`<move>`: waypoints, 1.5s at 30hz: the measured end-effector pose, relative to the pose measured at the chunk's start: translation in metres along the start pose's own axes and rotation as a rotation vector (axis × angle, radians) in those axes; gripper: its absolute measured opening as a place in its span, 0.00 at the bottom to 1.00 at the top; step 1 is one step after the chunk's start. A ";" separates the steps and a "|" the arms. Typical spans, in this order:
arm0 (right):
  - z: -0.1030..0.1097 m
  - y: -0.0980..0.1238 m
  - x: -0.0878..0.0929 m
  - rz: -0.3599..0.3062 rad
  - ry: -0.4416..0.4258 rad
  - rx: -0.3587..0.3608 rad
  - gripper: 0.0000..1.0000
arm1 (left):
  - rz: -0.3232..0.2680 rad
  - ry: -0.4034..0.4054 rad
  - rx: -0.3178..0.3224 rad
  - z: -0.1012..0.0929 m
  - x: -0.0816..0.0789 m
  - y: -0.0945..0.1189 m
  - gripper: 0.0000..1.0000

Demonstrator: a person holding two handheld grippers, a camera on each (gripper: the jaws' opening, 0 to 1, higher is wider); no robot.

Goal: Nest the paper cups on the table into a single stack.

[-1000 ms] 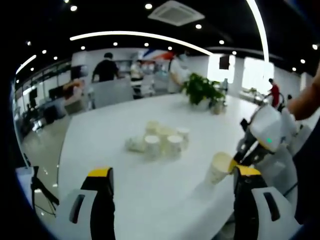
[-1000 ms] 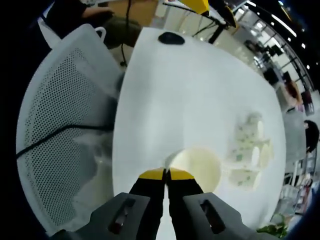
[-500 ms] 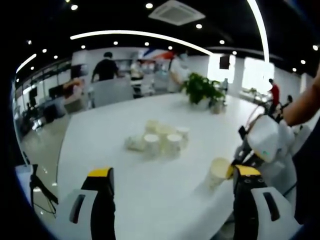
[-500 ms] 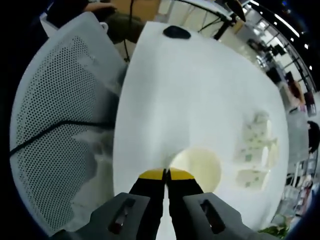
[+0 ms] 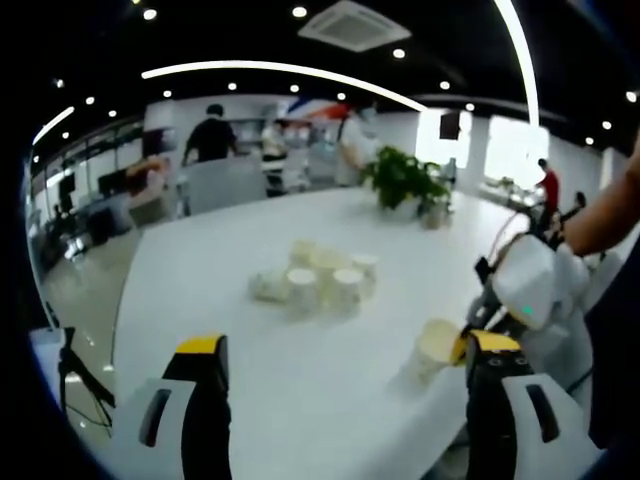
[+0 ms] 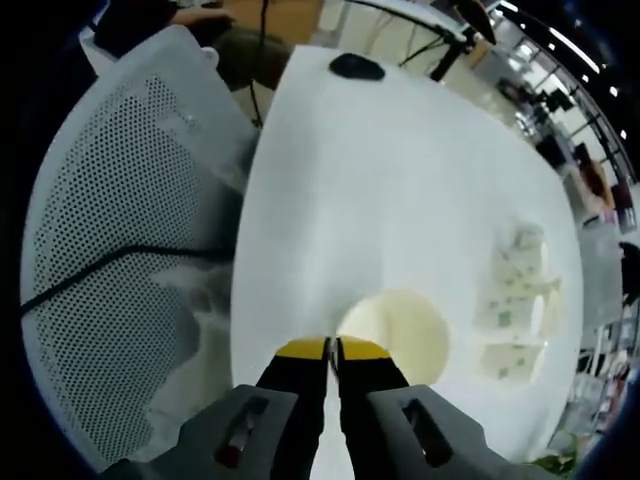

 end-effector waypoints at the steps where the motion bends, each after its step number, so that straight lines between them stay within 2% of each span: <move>1: 0.000 0.001 0.001 -0.010 0.014 0.006 0.07 | -0.001 0.000 0.000 0.000 0.000 0.000 0.97; 7: -0.011 0.013 0.000 -0.055 -0.068 -0.015 0.16 | -0.004 0.002 0.001 -0.002 0.002 0.001 0.97; 10: -0.019 0.027 -0.005 -0.119 -0.138 -0.032 0.22 | -0.008 0.000 0.003 -0.003 0.002 0.002 0.98; 13: -0.032 0.044 -0.006 -0.182 -0.170 -0.030 0.31 | -0.050 -0.040 -0.017 -0.003 -0.005 0.004 0.98; 20: -0.084 0.088 0.008 -0.294 -0.314 0.079 0.40 | -0.039 -0.051 -0.016 -0.001 -0.010 0.003 0.98; 25: -0.110 0.112 0.031 -0.369 -0.417 0.179 0.44 | -0.048 -0.058 -0.020 -0.003 -0.016 0.002 0.98; 27: -0.111 0.117 0.039 -0.376 -0.423 0.198 0.44 | -0.049 -0.059 -0.022 -0.004 -0.017 0.001 0.98; 29: -0.114 0.123 0.047 -0.418 -0.437 0.261 0.49 | -0.055 -0.056 -0.028 -0.004 -0.017 0.001 0.98; 31: -0.114 0.125 0.053 -0.445 -0.477 0.281 0.55 | -0.058 -0.051 -0.031 -0.002 -0.014 -0.001 0.98; 34: -0.110 0.126 0.065 -0.470 -0.546 0.337 0.57 | -0.054 -0.043 -0.028 -0.002 -0.010 -0.003 0.98; 39: -0.101 0.123 0.079 -0.523 -0.621 0.366 0.69 | -0.073 -0.040 0.002 0.000 -0.009 -0.004 0.98; 41: -0.098 0.121 0.085 -0.528 -0.663 0.396 0.76 | -0.087 -0.082 -0.027 0.008 -0.009 -0.004 0.98; 43: -0.094 0.119 0.092 -0.518 -0.731 0.410 0.80 | -0.108 -0.066 -0.018 0.013 -0.009 -0.004 0.98; 45: -0.092 0.119 0.098 -0.513 -0.754 0.421 0.81 | -0.114 -0.029 0.004 0.018 -0.008 -0.005 0.98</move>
Point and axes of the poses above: the point that each gripper's makers call its tool centre point, and the gripper's own axes: y roughly backward along the fingers, z roughly to its left, x roughly out of its underside, the point moved 8 cm from there along y, roughly backward along the fingers, and after that the axes turned 10 degrees about x, right-handed, at the moved point
